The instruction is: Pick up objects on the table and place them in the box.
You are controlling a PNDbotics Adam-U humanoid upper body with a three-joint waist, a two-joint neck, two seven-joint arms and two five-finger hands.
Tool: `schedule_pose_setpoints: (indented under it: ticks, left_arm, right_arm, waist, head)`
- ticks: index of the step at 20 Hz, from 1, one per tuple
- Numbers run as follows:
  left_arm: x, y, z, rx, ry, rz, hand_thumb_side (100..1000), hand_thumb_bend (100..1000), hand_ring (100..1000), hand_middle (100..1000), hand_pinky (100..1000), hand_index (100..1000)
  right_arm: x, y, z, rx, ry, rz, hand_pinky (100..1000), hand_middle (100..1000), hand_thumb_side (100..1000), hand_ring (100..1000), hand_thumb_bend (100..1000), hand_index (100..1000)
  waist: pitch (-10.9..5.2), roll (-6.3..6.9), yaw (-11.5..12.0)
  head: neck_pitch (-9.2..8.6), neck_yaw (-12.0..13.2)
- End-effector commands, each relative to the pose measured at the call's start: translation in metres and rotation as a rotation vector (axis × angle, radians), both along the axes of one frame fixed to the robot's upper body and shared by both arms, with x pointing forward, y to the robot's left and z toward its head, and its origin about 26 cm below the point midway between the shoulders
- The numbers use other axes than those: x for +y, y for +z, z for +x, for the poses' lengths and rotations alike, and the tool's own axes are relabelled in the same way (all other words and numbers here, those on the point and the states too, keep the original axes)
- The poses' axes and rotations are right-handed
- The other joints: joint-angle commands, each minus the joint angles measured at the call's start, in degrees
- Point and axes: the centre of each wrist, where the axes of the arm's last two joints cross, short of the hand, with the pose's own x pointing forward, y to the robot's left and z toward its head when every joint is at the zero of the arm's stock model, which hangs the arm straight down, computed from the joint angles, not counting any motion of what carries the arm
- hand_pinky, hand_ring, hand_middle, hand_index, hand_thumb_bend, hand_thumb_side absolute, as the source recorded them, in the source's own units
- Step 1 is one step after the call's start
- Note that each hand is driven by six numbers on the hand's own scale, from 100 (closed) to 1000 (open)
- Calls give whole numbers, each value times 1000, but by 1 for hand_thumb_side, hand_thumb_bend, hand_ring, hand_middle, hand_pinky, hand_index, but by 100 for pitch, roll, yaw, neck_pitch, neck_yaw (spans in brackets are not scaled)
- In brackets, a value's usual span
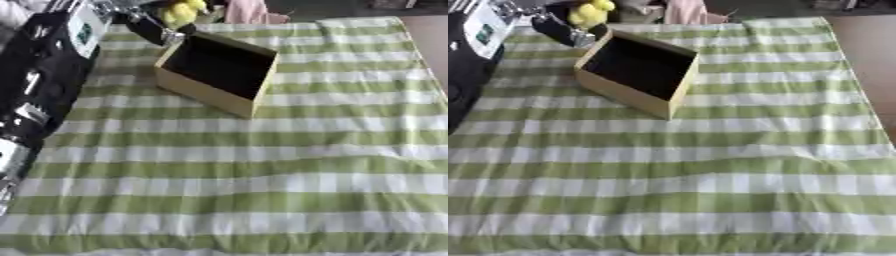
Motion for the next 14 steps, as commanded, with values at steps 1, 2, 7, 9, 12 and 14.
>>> schedule_pose_setpoints:
  ticks: [1,2,7,9,12,14]
  left_arm:
    - [-20,11,0,-5,-44,47,100,100,675,715,419,818]
    - [-25,9,0,0,-42,50,100,100,676,716,420,818]
    - [-44,-5,4,28,4,68,105,100,679,718,425,817]
    - [-49,-10,6,30,30,84,100,100,686,725,433,818]
    - [-52,-15,7,8,56,112,100,115,694,730,440,819]
    - [-52,-16,8,-17,66,130,100,176,701,735,448,819]
  right_arm:
    - [3,8,-1,-28,21,-10,644,743,732,718,100,770]
    - [3,9,0,-29,25,-9,644,743,732,718,100,770]
    - [6,9,1,-33,43,-3,643,743,734,718,100,770]
    - [7,10,1,-36,51,-1,643,743,734,718,100,770]
    - [8,11,1,-38,57,0,643,743,734,717,100,770]
    - [7,11,1,-38,59,1,642,743,735,717,100,770]
  waist:
    - [-75,-27,-31]
    - [-66,-32,-48]
    - [-7,-46,-114]
    - [19,-48,-134]
    - [51,-50,-156]
    - [66,-47,-158]
  head:
    - [-46,90]
    - [-56,109]
    - [-111,174]
    - [-127,192]
    - [-150,196]
    - [-147,190]
